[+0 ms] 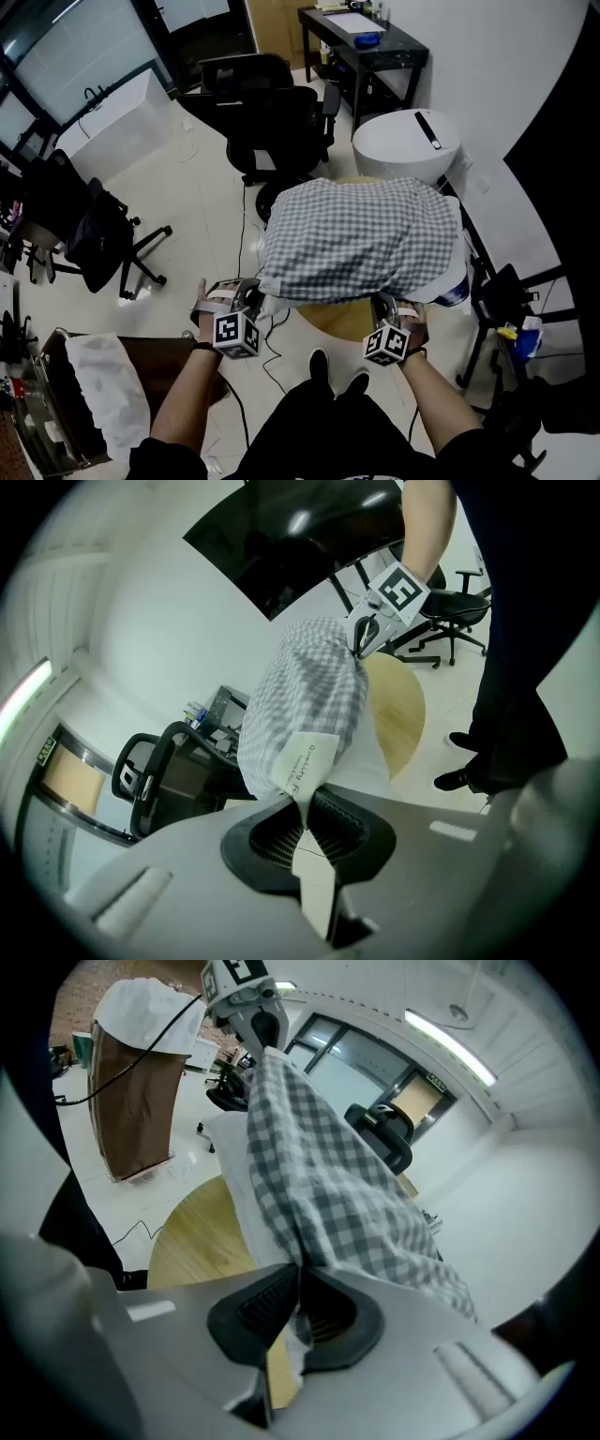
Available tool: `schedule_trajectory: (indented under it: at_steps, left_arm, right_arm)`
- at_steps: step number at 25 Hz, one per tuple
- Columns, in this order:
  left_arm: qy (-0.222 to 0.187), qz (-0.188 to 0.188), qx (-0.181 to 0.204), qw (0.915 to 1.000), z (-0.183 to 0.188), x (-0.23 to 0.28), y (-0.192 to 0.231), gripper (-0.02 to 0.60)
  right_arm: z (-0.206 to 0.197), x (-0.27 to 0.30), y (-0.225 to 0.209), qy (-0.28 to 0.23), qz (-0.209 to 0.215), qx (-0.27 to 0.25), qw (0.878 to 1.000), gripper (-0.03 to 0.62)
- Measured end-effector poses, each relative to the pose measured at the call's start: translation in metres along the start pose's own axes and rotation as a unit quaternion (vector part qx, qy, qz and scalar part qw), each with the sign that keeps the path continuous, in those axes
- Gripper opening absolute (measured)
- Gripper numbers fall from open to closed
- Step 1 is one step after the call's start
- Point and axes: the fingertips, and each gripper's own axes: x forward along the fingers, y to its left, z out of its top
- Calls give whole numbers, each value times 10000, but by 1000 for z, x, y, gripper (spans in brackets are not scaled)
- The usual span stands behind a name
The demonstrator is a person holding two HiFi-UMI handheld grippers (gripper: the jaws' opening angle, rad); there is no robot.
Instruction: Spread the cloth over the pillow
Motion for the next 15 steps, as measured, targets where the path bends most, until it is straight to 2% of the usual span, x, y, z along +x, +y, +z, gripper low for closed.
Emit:
schedule_trajectory:
  at_steps: [4,7,12,15]
  left_arm:
    - [124,8,130,9998,0,-5,-1,0]
    - [282,-72,514,9983,3,-14,-12,0]
    - [605,-536,1099,9907,10,-31,-46,0]
    - [697,-752,1218,9872,18,-36,-68,0]
  right_arm:
    - [2,-26,-12,-260,29,-6,9997,15]
    - [3,-54,-27,-453,-8,-70,9989,15]
    - [6,-95,-41,-838,64,-340,9959,15]
    - [1,-115,-48,-971,97,-281,9948,15]
